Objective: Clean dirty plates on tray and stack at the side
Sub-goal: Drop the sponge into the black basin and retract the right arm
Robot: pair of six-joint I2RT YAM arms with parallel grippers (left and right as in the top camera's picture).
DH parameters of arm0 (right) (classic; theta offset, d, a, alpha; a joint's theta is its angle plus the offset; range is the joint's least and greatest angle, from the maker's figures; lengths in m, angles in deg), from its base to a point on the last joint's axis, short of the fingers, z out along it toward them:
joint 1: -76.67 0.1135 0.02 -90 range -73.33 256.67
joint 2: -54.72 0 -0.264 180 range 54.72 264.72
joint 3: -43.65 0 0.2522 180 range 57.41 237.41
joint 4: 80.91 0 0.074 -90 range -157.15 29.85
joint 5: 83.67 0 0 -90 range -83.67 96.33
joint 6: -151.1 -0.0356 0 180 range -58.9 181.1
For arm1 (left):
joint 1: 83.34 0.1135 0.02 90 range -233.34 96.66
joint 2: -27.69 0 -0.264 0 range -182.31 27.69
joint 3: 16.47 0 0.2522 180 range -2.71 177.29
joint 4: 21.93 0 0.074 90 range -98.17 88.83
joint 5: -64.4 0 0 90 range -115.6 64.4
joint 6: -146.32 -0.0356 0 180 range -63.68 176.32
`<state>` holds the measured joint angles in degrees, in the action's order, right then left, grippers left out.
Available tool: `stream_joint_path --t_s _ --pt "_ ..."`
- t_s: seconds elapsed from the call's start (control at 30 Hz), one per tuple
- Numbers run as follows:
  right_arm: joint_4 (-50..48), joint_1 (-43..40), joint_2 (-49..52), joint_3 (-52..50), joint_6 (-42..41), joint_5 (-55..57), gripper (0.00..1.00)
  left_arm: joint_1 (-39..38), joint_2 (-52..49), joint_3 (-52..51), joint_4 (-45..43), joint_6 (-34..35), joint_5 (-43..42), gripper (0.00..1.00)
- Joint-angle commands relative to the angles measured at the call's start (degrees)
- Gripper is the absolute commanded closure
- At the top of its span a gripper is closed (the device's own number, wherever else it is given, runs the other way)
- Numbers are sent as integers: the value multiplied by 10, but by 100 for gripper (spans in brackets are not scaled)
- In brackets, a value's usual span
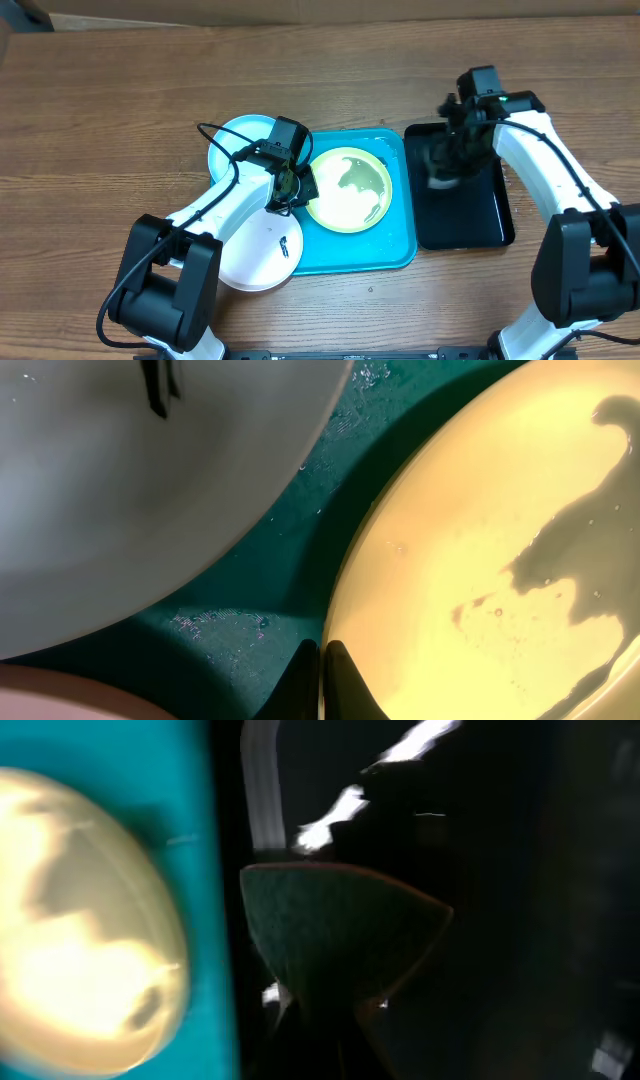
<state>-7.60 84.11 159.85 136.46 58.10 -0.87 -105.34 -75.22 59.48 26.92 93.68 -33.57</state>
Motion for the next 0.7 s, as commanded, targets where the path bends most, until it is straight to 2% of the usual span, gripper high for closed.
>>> stream_joint_path --t_s 0.0,0.27,0.3,0.33,0.4,0.47,0.5,0.6,0.67 --pt "-23 0 -9 -32 -47 127 96 1 -9 8 0 -5 -4 96" --pt "-116 -1 -8 -128 -47 166 96 1 -9 8 0 -12 -4 96" --pt "-119 -1 -8 -132 -46 166 86 1 -9 8 0 -12 -5 96" --pt "-120 -1 -8 -133 -45 166 71 1 -9 8 -1 -12 -5 96" --pt "-124 -1 -9 -132 -45 163 49 1 -9 8 -1 -12 -5 95" --pt "-122 -1 -9 -119 -46 155 33 1 -9 8 -1 -12 -5 91" --pt "-120 -1 -9 -109 -46 148 28 1 -9 8 0 -12 -4 87" --pt "-111 -1 -9 -75 -57 144 24 1 -9 8 0 -12 -4 74" --pt "-103 -5 -9 -47 -65 144 22 1 -9 8 2 -12 -4 72"
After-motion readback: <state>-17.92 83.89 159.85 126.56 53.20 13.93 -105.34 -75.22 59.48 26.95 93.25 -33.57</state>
